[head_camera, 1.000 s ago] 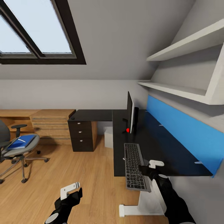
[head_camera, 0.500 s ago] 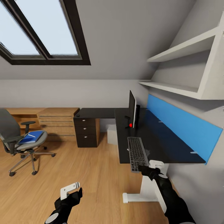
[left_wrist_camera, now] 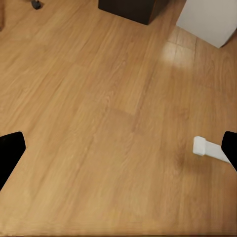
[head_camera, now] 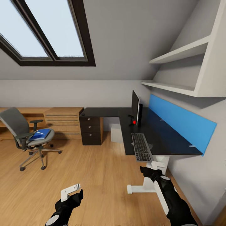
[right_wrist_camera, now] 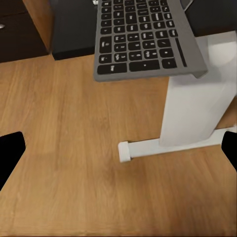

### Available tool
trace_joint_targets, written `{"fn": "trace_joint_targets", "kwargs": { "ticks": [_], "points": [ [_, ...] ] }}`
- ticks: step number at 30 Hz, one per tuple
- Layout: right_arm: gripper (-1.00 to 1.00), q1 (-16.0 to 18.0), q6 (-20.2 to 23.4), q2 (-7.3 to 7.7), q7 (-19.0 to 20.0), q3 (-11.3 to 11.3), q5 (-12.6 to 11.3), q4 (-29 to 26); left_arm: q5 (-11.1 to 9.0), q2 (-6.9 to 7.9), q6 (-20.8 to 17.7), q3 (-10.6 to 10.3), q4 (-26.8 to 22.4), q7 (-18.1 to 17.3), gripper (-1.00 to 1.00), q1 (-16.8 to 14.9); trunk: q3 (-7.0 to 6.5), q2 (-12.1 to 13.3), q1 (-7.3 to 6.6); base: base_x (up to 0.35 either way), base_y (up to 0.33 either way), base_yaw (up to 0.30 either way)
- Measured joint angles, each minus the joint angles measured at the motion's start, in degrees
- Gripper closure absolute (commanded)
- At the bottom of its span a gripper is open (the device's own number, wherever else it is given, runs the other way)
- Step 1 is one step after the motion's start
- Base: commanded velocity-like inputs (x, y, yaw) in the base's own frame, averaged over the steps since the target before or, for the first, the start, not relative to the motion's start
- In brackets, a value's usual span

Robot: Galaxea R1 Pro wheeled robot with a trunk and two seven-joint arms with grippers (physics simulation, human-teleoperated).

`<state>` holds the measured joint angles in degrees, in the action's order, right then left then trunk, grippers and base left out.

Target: In the bedroom, organize the workspace by keeping the computer under the desk, ensuring the monitor is on the desk, placing the keyboard on the desk next to the monitor, placing the mouse on the desk next to the keyboard, moving the folder from the swivel chair onto the desk next to the mouse, stacking the notebook on top of the folder with the pen on top of the notebook, and positioning the swivel chair next to the desk.

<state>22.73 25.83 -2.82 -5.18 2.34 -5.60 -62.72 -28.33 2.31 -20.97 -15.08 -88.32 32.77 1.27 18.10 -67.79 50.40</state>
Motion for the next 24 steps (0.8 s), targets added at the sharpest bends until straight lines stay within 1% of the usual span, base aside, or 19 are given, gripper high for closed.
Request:
{"fn": "trace_joint_targets", "kwargs": {
  "ticks": [4, 9, 12, 14, 15, 17, 20, 22, 23, 24],
  "points": [
    [-1.0, 0.0, 0.0, 0.02, 0.0, 0.1, 0.0, 0.1, 0.0, 0.01, 0.0, 0.0, 0.0, 0.0, -1.0, 0.0, 0.0, 0.0, -0.01, -0.152, 0.046, 0.0],
    [-1.0, 0.0, -0.3, -0.03, 0.1, 0.4, -0.2, 0.1, 0.0, 0.01, 0.0, 0.0, 0.0, 0.0, -1.0, 0.0, 0.0, 0.0, -0.02, -0.057, 0.017, 0.0],
    [-1.0, 0.0, -0.9, -0.02, 0.1, 1.2, -1.3, 0.0, 0.0, 0.01, 0.1, 0.0, -0.1, 0.1, -1.0, 0.0, 0.0, 0.0, -0.03, -0.023, 0.007, 0.0],
    [-1.0, 0.0, -1.2, -0.03, 0.1, 2.3, -3.1, -0.1, 0.0, 0.01, 0.0, 0.1, -0.1, 0.1, -1.0, 0.0, 0.0, 0.0, -0.03, -0.013, 0.004, 0.0],
    [-1.0, 0.0, -1.3, -0.03, 0.2, 3.1, -4.4, -0.1, 0.0, 0.01, 0.1, 0.1, -0.2, 0.1, -1.0, 0.0, 0.0, 0.0, -0.03, -0.009, 0.003, 0.0],
    [-1.0, 0.0, -1.5, 0.0, 0.2, 5.0, -8.1, -0.2, 0.0, 0.01, 0.1, 0.1, -0.2, 0.1, -1.0, 0.0, 0.0, 0.0, -0.03, -0.007, 0.002, 0.0],
    [-1.0, 0.1, -1.7, 0.07, 0.4, 7.8, -15.4, -0.1, 0.0, 0.01, 0.0, 0.1, -0.2, 0.1, -1.0, 0.0, 0.0, 0.0, -0.03, -0.004, 0.001, 0.0],
    [-1.0, 0.1, -1.8, 0.18, 0.7, 9.1, -21.0, -0.1, 0.0, 0.01, 0.1, 0.1, -0.3, 0.1, -1.0, 0.0, 0.0, 0.0, -0.03, -0.002, 0.001, 0.0],
    [-1.0, 0.1, -1.8, 0.34, 1.2, 10.1, -26.6, -0.1, 0.0, 0.01, 0.1, 0.1, -0.4, 0.1, -1.0, 0.0, 0.0, 0.0, -0.03, -0.001, 0.0, 0.0],
    [-1.0, 0.1, -1.9, 0.48, 1.4, 10.5, -29.7, -0.1, 0.0, 0.01, 0.0, 0.1, -0.4, 0.1, -1.0, 0.0, 0.0, 0.0, -0.03, 0.0, 0.0, 0.0]
  ]
}}
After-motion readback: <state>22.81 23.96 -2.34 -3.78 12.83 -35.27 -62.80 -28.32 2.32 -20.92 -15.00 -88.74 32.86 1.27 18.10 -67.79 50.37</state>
